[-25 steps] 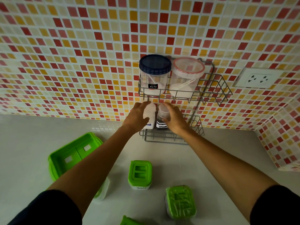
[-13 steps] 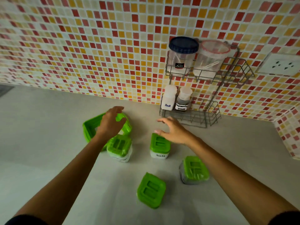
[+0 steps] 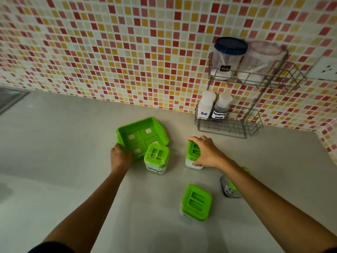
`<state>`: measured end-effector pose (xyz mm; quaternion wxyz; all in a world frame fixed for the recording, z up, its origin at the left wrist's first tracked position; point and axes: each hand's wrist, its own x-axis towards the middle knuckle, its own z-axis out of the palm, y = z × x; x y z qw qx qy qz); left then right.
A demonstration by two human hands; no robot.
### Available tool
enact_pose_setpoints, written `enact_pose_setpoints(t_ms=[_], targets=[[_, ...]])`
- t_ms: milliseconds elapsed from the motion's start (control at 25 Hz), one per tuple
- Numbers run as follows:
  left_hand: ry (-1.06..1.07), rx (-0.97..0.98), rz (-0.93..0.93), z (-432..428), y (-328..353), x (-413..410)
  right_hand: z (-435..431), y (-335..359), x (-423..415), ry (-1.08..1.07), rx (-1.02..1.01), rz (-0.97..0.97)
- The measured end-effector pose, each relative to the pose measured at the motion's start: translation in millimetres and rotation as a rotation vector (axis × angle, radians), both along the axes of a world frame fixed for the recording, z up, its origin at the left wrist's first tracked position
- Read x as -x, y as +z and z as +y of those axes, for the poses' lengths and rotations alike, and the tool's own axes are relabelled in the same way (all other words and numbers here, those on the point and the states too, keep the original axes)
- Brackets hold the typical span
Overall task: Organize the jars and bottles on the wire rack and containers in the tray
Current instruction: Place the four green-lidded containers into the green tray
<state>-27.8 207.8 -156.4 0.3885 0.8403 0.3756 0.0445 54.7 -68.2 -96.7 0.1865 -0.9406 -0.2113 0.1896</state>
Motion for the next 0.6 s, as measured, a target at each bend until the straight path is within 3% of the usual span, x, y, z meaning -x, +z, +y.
enact_pose_setpoints(t_ms=[320, 600], targets=[[-0.315, -0.022, 0.023, 14, 2, -57, 45, 34, -47, -0.030, -0.233, -0.159], [-0.358, 0.138, -0.037, -8, -3, -85, 84, 16, -99, 0.001, -0.049, -0.063]])
